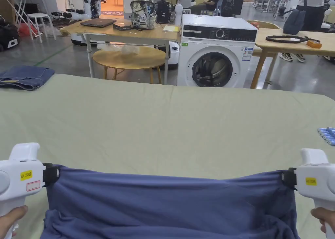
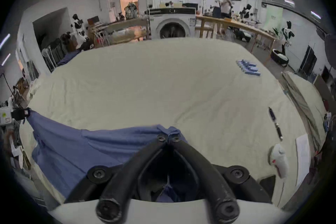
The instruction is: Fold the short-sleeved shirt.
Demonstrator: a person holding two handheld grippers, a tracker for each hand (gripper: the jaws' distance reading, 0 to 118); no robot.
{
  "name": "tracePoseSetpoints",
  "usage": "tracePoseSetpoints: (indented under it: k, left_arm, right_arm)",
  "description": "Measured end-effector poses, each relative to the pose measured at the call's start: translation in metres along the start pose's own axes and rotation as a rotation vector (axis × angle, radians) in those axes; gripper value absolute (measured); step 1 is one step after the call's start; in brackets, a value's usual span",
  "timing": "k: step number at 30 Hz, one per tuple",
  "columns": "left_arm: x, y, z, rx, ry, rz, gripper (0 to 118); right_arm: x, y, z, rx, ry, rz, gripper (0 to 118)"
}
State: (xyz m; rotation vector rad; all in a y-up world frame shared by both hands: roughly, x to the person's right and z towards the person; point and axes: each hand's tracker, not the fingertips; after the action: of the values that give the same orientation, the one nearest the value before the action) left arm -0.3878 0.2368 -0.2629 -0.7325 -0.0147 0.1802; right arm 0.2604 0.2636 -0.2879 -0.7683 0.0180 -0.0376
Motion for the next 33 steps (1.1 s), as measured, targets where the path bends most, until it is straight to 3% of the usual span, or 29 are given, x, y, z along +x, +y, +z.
tracePoseSetpoints:
  k: [8,14,24,33]
  left_arm:
    - [-0.006,-0.036,0.049,0.015,-0.018,-0.036,0]
    - [-0.015,-0.086,0.062,-0.053,-0.010,-0.063,0]
    - [-0.011,-0.155,0.044,-0.291,0.057,-0.167,0]
    - [-0.001,-0.156,0.034,-0.337,0.092,-0.176,0]
  right_arm:
    - [0.002,-0.050,0.065,0.038,-0.004,0.024,0]
    - [-0.001,-0.102,0.086,-0.041,-0.039,0.037,0]
    - [-0.002,-0.175,0.041,-0.296,-0.126,0.162,0]
    - [-0.008,-0.184,0.022,-0.312,-0.140,0.166,0]
